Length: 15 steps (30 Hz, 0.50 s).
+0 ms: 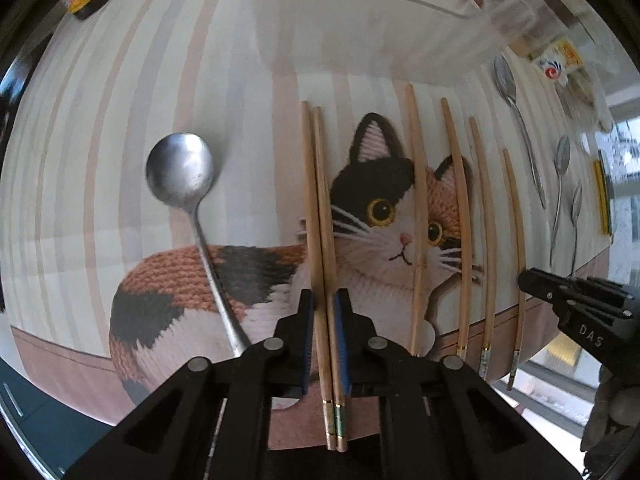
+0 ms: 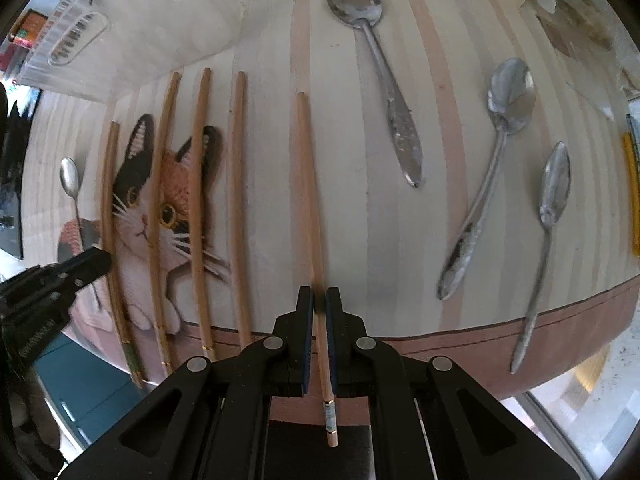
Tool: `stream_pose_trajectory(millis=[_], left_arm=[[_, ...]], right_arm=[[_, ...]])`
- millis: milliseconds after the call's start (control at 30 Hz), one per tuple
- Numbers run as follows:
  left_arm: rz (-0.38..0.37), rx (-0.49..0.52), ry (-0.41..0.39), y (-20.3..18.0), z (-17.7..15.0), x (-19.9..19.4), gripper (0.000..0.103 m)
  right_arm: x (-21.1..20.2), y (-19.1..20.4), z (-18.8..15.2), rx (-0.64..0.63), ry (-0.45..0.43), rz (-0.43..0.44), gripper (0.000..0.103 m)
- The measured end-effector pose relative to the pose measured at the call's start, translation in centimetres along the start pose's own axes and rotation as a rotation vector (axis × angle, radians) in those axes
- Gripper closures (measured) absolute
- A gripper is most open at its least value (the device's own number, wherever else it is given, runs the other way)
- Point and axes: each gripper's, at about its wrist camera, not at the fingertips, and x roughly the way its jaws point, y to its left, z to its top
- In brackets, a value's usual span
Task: Organize utensils
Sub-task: 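Grasp a wooden chopstick with the right tool while the left tool grasps another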
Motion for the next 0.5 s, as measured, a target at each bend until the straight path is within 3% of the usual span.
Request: stream_pose_trajectory(millis=[100,200,333,500], left_arm=[[-0.027,-0.045,0.008,1.2,0.3,0.0,0.096],[-0.073,-0.11,0.014,3.9,0.2,-0.2,0.089],[-0.022,-0.072,0.013,5.7,0.5,-0.3,0.088],[0.103,0.039,0.014,3.9,0.8,-0.2,0.088]], right_arm=[[0.0,-0.6,-0.2,0.013,0.006,0.01,0.096],[-0.2,-1.5,0.0,0.024,0.01,0.032,0.096],[-0.4,-2.1,-0.3,0.017,0.016,0.033,0.096],[-0.1,-1.4,0.3,0.009,0.019,0.023,0.096]])
